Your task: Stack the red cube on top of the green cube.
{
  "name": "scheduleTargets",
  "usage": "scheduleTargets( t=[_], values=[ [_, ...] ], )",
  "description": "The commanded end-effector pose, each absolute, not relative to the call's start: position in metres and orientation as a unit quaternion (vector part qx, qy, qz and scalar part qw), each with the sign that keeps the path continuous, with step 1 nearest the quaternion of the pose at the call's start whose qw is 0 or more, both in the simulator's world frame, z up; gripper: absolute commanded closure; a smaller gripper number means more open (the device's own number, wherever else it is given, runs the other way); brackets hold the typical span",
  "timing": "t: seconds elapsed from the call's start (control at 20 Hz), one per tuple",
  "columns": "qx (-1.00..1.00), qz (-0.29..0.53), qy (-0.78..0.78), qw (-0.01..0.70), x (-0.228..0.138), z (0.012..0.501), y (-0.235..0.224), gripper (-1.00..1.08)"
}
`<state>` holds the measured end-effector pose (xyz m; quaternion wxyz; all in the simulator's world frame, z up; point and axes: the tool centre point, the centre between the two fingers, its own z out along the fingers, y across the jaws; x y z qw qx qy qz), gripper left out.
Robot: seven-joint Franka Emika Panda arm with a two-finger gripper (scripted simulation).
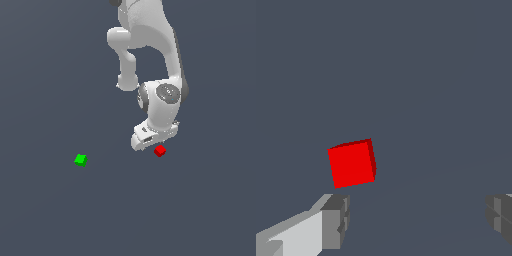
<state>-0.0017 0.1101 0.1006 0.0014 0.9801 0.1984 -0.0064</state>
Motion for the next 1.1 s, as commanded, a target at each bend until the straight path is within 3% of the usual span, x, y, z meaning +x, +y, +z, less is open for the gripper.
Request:
scheduleTargets(
  t=[0.0, 0.3, 1.05],
  values=[
    [0.971, -0.003, 0.238, 0.0, -0.006, 0.087, 0.133, -0.92],
    [0.959, 0.0, 0.285, 0.0, -0.014, 0.071, 0.161, -0.92],
    [0.958, 0.0, 0.287, 0.0, -0.016, 0.027, 0.162, -0.92]
  ],
)
